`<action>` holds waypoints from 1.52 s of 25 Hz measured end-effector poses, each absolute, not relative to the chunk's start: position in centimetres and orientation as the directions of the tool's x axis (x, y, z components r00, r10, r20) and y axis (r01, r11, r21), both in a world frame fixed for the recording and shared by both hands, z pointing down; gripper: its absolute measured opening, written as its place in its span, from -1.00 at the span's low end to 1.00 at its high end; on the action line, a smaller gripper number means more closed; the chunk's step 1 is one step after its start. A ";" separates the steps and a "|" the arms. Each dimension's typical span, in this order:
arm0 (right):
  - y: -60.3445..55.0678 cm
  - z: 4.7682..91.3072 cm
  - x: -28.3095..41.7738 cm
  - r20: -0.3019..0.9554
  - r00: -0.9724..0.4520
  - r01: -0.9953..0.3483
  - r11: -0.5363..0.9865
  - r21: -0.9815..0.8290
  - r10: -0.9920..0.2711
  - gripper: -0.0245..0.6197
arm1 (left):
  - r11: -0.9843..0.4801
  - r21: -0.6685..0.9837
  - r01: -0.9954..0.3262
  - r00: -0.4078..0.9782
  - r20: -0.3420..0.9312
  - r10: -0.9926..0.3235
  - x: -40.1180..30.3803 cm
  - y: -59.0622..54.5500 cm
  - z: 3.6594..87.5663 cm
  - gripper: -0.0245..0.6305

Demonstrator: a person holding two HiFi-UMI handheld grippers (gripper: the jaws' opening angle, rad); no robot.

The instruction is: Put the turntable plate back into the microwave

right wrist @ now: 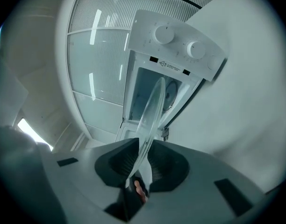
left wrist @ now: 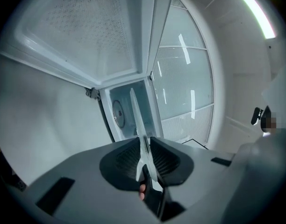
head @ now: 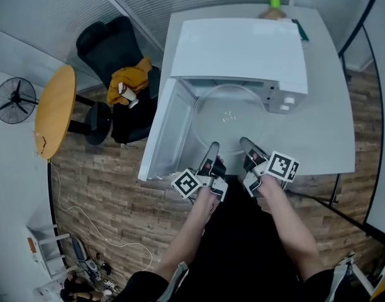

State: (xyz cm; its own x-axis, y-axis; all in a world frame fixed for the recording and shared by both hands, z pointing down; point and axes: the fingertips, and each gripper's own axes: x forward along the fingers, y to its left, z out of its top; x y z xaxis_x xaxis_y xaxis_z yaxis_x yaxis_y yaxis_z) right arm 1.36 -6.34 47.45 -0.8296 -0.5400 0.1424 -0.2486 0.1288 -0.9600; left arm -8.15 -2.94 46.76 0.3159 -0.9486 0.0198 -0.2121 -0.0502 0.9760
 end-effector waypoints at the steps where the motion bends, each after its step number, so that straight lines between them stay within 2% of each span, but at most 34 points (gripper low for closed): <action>1: -6.8 47.6 1.0 0.144 -0.827 -0.252 0.129 -0.959 -0.543 -0.70 | -0.051 0.977 -0.206 0.319 0.017 -0.948 -8.5 -3.4 47.0 -0.74; 16: -14.7 49.8 -1.1 0.193 -0.751 -0.339 0.118 -0.933 -0.632 -0.69 | -0.063 0.978 -0.200 0.374 0.017 -0.927 -11.0 -11.7 49.9 -0.73; 20: -16.9 50.4 -1.4 0.191 -0.732 -0.346 0.115 -0.931 -0.654 -0.69 | -0.075 0.968 -0.238 0.389 0.024 -0.921 -11.6 -14.1 50.6 -0.72; 38: -24.2 53.1 -1.5 0.212 -0.628 -0.402 0.079 -0.912 -0.749 -0.66 | -0.118 0.962 -0.245 0.368 -0.020 -0.930 -11.8 -21.5 52.6 -0.70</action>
State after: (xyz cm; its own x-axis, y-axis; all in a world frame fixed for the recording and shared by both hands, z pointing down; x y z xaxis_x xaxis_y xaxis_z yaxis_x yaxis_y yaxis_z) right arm -1.52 -24.24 53.09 -0.6281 -0.7488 0.2117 -0.4022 0.0794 -0.9121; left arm -11.76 -21.48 52.56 0.3680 -0.9296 -0.0201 -0.2454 -0.1179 0.9622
